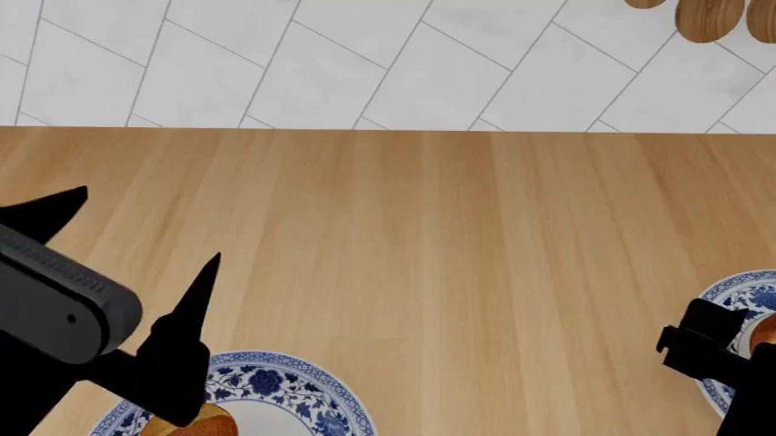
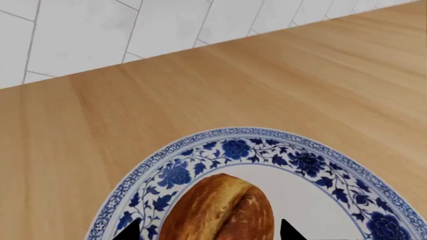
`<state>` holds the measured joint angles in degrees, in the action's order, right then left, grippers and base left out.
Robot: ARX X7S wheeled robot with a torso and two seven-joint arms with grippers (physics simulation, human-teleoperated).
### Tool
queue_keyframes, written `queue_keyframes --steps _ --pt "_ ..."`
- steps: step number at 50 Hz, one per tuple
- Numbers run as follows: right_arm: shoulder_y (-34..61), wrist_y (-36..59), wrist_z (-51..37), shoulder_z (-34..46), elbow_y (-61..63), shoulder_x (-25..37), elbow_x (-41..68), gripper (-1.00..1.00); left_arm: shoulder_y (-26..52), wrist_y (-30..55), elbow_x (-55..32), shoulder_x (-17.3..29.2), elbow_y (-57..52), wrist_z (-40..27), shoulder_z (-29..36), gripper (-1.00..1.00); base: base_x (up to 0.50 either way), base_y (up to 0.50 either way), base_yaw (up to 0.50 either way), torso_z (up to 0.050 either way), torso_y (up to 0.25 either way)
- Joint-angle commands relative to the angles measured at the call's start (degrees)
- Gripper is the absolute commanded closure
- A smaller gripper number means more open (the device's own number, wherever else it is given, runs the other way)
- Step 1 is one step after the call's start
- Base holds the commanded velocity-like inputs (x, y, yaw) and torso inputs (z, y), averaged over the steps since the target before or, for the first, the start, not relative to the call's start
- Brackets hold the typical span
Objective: Place all breads on the cutting board.
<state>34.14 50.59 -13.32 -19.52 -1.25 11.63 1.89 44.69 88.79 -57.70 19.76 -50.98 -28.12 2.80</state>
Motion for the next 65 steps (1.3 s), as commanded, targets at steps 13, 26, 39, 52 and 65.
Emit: queue_keyframes --steps 13,26,39,52,65 --pt "2.0 -2.9 0.7 -0.9 -5.4 -1.6 -0.1 -1.00 1.6 -0.8 -19.5 0.7 1.3 -12.7 -2.7 -1.00 0.00 0.00 0.00 0.000 0.000" --pt "2.8 -5.0 0.1 -2.1 -9.0 -1.2 0.6 -1.00 1.7 -3.0 -23.5 2.3 1.2 -16.1 -1.0 -1.00 0.00 0.00 0.00 0.000 0.000" --pt "2.2 -6.6 0.1 -2.1 -10.1 -1.3 1.1 1.00 3.1 -4.6 -31.5 3.6 1.5 -23.1 -0.2 -1.00 0.00 0.00 0.00 0.000 0.000" --pt "-2.2 7.8 -0.1 7.4 25.3 -0.8 -2.6 1.00 3.0 -6.6 -30.3 4.2 1.4 -22.2 1.0 -1.00 0.00 0.00 0.00 0.000 0.000" --pt "6.0 33.2 1.5 20.0 56.7 4.2 -3.1 1.00 2.9 -10.2 -40.4 9.3 2.4 -28.1 -0.2 -1.00 0.00 0.00 0.00 0.000 0.000"
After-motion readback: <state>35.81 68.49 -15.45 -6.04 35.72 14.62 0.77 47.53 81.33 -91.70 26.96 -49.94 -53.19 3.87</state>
